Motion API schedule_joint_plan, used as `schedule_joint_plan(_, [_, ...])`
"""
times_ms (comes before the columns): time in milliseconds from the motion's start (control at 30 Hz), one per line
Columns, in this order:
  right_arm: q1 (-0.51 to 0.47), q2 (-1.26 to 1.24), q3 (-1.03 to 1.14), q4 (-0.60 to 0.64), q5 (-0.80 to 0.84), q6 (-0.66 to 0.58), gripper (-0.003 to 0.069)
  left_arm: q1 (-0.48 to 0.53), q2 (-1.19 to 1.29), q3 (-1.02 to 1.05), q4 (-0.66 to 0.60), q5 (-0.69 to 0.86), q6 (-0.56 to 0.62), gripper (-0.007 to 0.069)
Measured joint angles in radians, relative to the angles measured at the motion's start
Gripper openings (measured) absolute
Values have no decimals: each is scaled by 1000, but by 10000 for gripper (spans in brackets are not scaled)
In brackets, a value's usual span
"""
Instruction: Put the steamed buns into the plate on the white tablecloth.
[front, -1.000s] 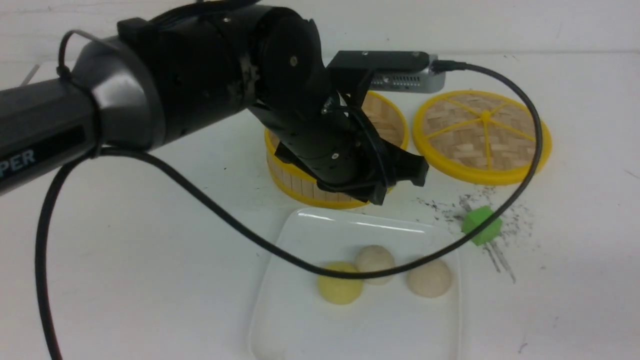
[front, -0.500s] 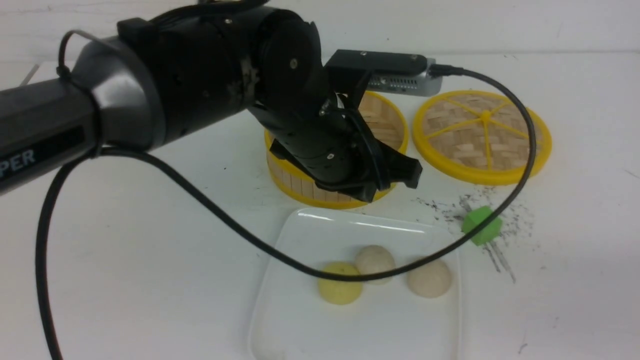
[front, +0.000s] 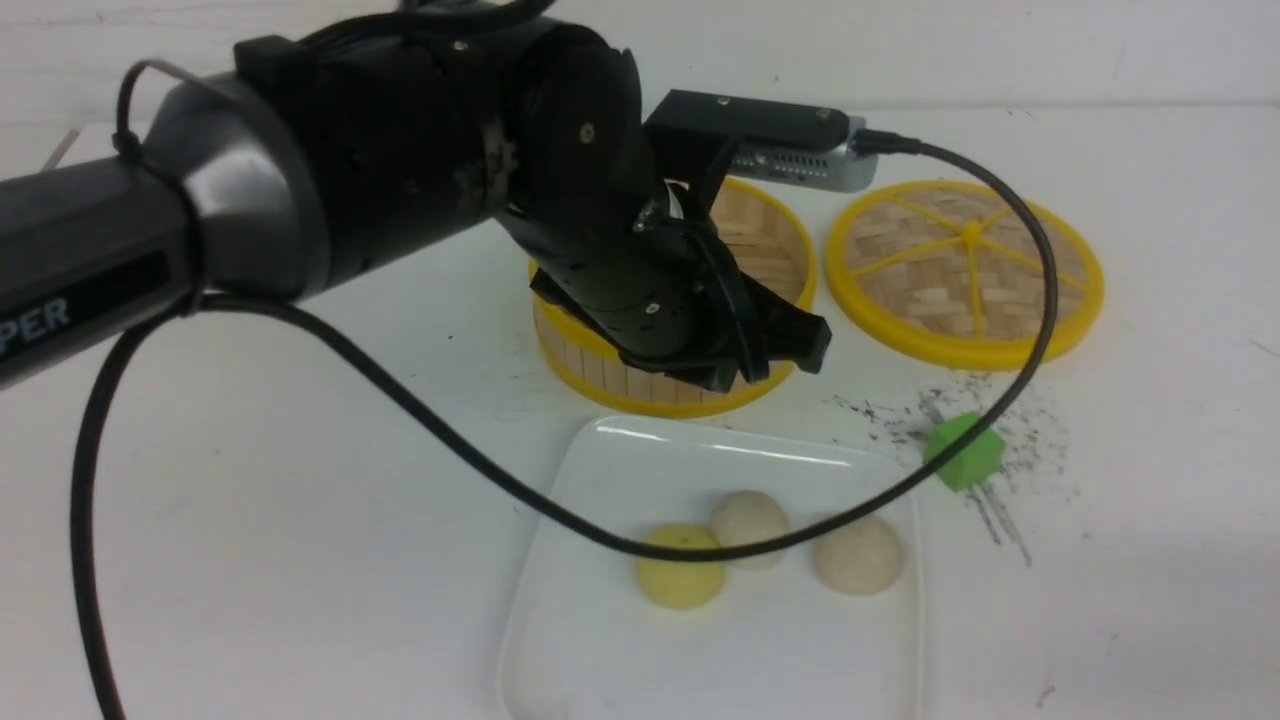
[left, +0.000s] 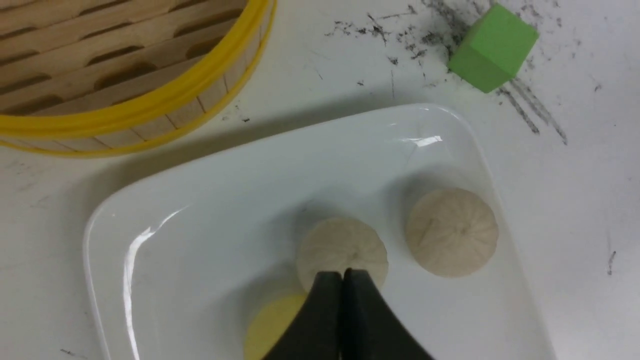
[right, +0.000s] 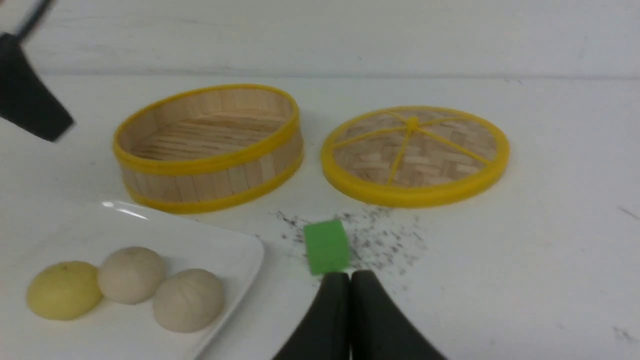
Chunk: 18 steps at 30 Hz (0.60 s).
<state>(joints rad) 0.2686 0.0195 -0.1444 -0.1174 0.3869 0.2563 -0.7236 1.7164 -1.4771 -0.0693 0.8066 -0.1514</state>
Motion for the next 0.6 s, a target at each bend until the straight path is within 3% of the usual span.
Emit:
schedule_joint_plan(267, [-210, -32, 153, 0, 7, 0, 29, 0, -23, 0, 28, 46, -1, 12])
schedule_joint_plan(600, [-227, -32, 164, 34, 13, 0, 30, 0, -259, 0, 187, 191, -1, 13])
